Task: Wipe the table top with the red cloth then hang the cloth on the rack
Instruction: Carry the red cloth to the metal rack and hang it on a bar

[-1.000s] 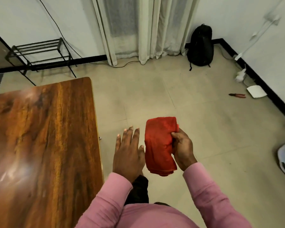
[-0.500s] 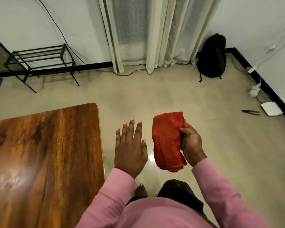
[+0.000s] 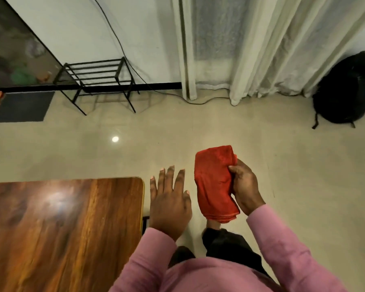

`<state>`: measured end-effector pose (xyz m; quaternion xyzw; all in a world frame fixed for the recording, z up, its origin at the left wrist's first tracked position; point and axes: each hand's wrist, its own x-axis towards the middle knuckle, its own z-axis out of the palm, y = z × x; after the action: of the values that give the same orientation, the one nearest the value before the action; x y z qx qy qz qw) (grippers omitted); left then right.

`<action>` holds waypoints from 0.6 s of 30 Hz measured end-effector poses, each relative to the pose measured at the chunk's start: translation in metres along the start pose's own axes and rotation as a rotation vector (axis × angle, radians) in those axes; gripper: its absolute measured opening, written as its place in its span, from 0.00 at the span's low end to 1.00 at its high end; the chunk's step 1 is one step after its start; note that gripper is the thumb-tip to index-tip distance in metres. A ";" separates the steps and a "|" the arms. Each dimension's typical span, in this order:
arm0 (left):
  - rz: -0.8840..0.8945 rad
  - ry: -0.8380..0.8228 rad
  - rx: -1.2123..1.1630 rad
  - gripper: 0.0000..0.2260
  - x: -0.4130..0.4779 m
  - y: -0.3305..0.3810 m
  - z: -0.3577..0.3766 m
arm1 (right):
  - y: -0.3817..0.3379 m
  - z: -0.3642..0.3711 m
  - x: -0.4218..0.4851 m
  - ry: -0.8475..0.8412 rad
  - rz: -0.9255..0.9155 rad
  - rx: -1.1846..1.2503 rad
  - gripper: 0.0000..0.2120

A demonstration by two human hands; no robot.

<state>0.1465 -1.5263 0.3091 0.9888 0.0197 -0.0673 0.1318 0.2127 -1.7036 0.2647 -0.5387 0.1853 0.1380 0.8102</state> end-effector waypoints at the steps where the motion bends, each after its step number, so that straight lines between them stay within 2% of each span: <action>1: -0.018 0.031 -0.025 0.21 0.017 0.004 -0.005 | -0.008 0.004 0.018 -0.034 0.003 -0.017 0.17; 4: -0.106 0.197 -0.146 0.08 0.061 0.005 -0.016 | -0.032 0.021 0.067 -0.087 0.039 -0.099 0.16; 6: -0.121 0.211 -0.184 0.09 0.081 0.001 -0.022 | -0.039 0.032 0.089 -0.106 0.031 -0.112 0.16; 10: -0.134 0.173 -0.160 0.19 0.142 -0.012 -0.024 | -0.061 0.068 0.145 -0.163 0.056 -0.180 0.15; 18: -0.157 0.220 -0.233 0.21 0.273 -0.085 -0.052 | -0.100 0.169 0.255 -0.172 0.005 -0.323 0.15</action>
<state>0.4181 -1.4246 0.2989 0.9636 0.1191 0.0341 0.2368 0.5086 -1.5790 0.2912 -0.6476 0.0919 0.2137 0.7256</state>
